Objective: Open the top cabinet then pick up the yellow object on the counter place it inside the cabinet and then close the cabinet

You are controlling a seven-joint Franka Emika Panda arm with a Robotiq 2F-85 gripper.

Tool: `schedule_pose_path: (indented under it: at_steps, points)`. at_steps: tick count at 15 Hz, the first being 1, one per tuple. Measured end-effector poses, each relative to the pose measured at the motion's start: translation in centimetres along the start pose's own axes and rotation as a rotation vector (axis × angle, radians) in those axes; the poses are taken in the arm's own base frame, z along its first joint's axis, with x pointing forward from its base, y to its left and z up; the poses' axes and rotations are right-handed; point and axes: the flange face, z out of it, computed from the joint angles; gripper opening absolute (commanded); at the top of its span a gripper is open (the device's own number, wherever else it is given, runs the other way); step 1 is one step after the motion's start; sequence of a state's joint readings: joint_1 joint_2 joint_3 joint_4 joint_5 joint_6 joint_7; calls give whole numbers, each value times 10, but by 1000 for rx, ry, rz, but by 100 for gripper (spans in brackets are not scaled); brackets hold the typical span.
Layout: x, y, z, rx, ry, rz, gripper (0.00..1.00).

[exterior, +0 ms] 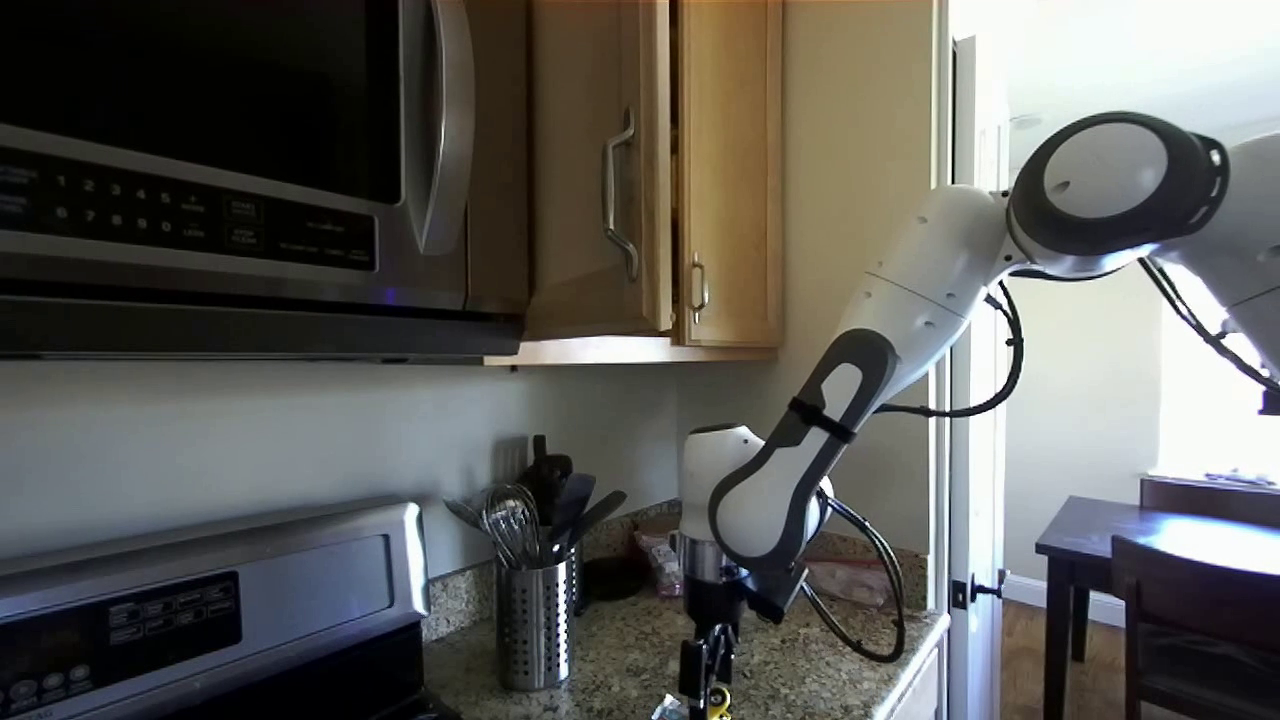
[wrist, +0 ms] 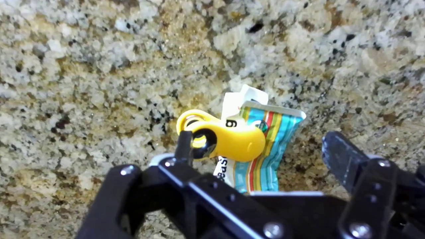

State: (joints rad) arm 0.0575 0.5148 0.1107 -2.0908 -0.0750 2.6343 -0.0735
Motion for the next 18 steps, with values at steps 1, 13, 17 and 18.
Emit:
schedule_pose_path:
  at_steps: [1,13,17,18]
  points:
    - [4,0,0,-2,16,-13,100]
    - [29,-5,24,-11,52,-187,100]
    - [34,-6,40,-1,43,-206,78]
    - [35,-6,42,1,43,-212,76]
